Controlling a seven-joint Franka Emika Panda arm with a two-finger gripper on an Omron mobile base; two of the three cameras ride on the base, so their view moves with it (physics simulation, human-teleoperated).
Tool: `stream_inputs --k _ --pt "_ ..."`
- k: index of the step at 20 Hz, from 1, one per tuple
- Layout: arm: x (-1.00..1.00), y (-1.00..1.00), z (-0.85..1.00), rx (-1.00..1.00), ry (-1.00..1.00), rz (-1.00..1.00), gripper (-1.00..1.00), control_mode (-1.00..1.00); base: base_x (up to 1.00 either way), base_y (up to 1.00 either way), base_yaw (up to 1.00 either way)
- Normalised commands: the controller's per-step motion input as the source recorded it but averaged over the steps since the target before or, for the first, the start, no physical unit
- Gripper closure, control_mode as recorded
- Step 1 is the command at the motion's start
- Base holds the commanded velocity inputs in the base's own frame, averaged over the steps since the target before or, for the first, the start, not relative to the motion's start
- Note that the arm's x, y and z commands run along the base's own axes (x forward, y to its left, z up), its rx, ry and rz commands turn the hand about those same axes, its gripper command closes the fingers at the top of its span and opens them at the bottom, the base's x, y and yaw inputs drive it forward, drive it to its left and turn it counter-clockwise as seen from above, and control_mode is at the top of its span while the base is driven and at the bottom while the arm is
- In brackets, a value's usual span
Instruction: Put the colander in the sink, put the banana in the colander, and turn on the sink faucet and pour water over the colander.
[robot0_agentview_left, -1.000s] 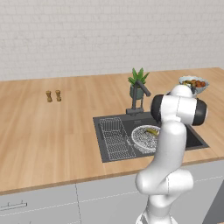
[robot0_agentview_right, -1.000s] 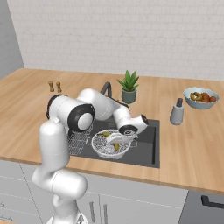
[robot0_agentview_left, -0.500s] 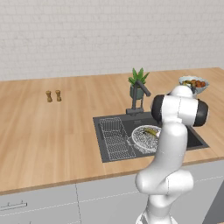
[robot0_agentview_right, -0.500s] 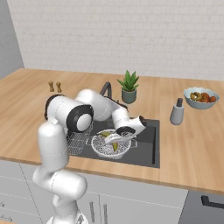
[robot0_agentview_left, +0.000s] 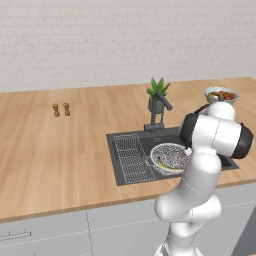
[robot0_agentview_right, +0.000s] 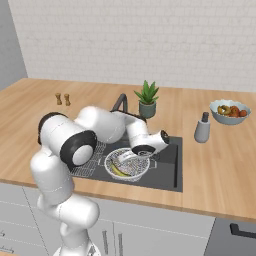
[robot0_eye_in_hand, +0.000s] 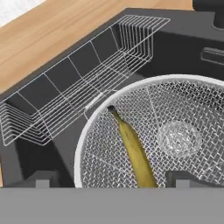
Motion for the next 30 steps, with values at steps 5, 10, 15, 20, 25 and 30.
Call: stream_inputs --k 5,10,15,20,25,30 --pt "0.02 -0.05 1.00 0.08 0.00 0.00 -1.00 -1.00 0.00 0.00 0.00" --pt "0.03 -0.42 0.88 0.25 0.00 0.00 -1.00 -1.00 0.00 0.00 0.00" --pt "0.01 -0.20 0.31 0.32 -0.03 0.02 -1.00 -1.00 0.00 0.00 0.00" --pt "0.48 0.00 0.17 0.34 -0.01 0.04 -1.00 -1.00 0.00 0.00 0.00" --pt "0.61 0.00 0.20 0.25 0.00 0.02 -1.00 -1.00 0.00 0.00 0.00" --pt "0.22 0.00 0.06 0.17 -0.07 0.01 -1.00 -1.00 0.00 0.00 0.00"
